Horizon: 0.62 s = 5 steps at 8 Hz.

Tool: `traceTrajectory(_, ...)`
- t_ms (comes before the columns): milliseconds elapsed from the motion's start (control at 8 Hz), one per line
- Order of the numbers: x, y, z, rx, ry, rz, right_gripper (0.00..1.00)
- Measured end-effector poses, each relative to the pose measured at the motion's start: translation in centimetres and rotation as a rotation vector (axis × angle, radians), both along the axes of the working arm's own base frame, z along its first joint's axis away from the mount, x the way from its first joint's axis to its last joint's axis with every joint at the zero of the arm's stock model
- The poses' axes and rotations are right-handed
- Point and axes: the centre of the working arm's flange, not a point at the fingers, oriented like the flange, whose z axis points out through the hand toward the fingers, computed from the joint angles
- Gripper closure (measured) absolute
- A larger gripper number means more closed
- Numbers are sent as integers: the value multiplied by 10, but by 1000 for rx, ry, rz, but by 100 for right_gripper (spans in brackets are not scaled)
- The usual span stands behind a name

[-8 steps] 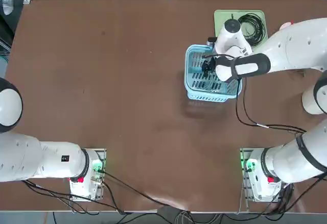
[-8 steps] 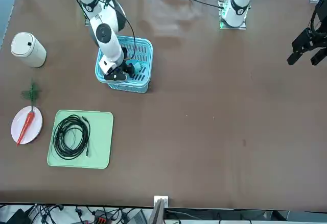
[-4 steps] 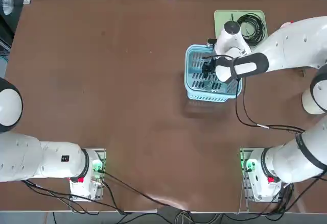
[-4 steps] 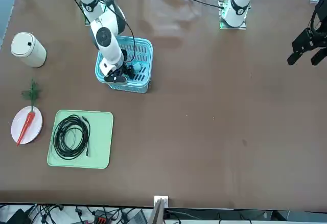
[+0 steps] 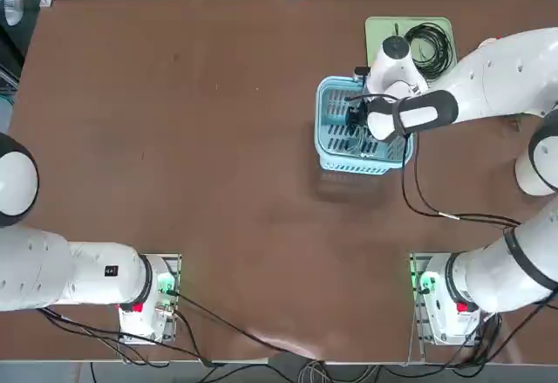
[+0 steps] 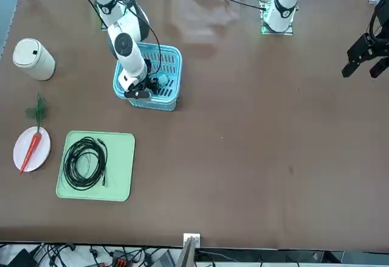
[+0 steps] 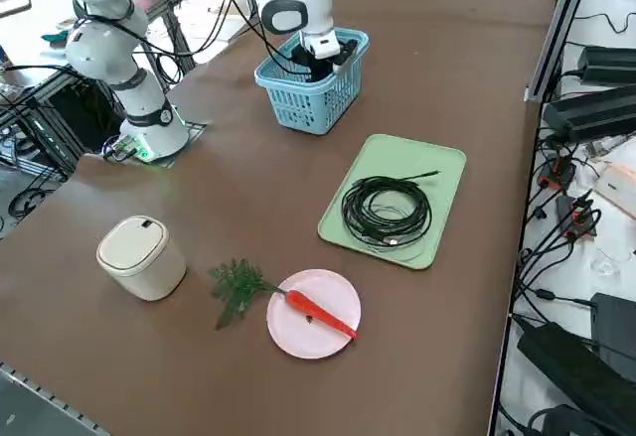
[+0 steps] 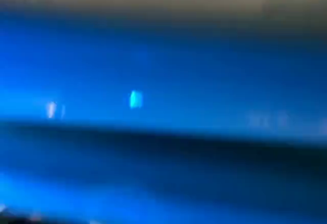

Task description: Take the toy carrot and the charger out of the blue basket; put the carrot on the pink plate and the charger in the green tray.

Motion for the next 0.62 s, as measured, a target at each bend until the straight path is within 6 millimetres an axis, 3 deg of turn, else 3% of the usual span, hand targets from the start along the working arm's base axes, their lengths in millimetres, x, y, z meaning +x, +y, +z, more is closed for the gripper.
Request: traceTrajectory(625, 1, -1, 0, 0, 0, -2, 78)
